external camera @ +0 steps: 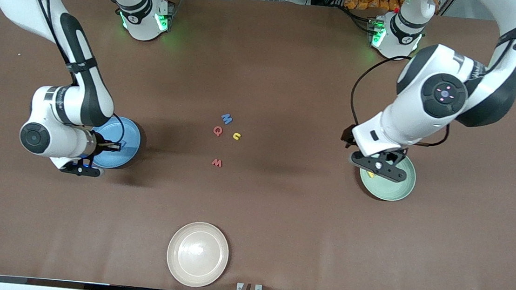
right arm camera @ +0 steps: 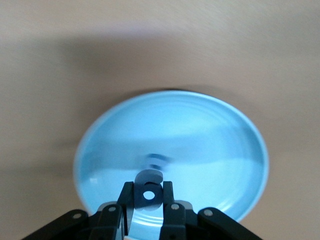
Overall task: Sort upper and lower case letters into plates
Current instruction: 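Carry the blue 6 into the blue plate and open the right gripper, then grasp the blue W with the left gripper while the right gripper reaches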
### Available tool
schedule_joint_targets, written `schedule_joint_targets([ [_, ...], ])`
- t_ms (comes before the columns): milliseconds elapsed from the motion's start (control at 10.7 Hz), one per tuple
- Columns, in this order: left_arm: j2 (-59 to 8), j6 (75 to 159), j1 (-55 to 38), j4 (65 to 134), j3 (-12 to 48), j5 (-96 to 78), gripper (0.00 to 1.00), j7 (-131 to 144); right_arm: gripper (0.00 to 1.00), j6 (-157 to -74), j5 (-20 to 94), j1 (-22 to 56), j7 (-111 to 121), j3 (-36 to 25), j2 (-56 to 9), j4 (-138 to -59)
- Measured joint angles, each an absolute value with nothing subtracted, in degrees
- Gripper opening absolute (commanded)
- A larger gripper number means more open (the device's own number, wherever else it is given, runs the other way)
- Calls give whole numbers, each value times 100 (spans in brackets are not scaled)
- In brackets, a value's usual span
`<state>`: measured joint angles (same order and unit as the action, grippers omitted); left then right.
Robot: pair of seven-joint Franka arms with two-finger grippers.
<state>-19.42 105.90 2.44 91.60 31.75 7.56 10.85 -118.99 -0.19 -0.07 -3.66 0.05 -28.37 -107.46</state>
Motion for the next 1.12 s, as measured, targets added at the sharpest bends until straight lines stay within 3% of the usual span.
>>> schedule_joint_targets([
  [94,-1997,10595,-20,9165,3187,756,100,1449,62,-12024,-3,-37,-271,-39,-2837,-10877],
  [187,-2061,10618,-312,9166,3194,756,100,1937,67,-12124,12,-39,-260,-42,-2839,-10974],
  [281,-2134,10702,-611,9167,3203,756,100,2442,93,-12168,39,-33,-259,-35,-2839,-11031],
  [375,-2214,10857,-905,9169,3208,756,100,2874,100,-12178,72,-25,-259,-30,-2837,-11040],
  [843,-3013,11722,-2215,9193,3190,1564,100,4172,100,-11911,511,77,-560,60,-2697,-10735],
  [1124,-3512,12315,-2860,9046,3181,1844,100,4172,100,-11797,689,244,-1861,487,-2771,-10181],
])
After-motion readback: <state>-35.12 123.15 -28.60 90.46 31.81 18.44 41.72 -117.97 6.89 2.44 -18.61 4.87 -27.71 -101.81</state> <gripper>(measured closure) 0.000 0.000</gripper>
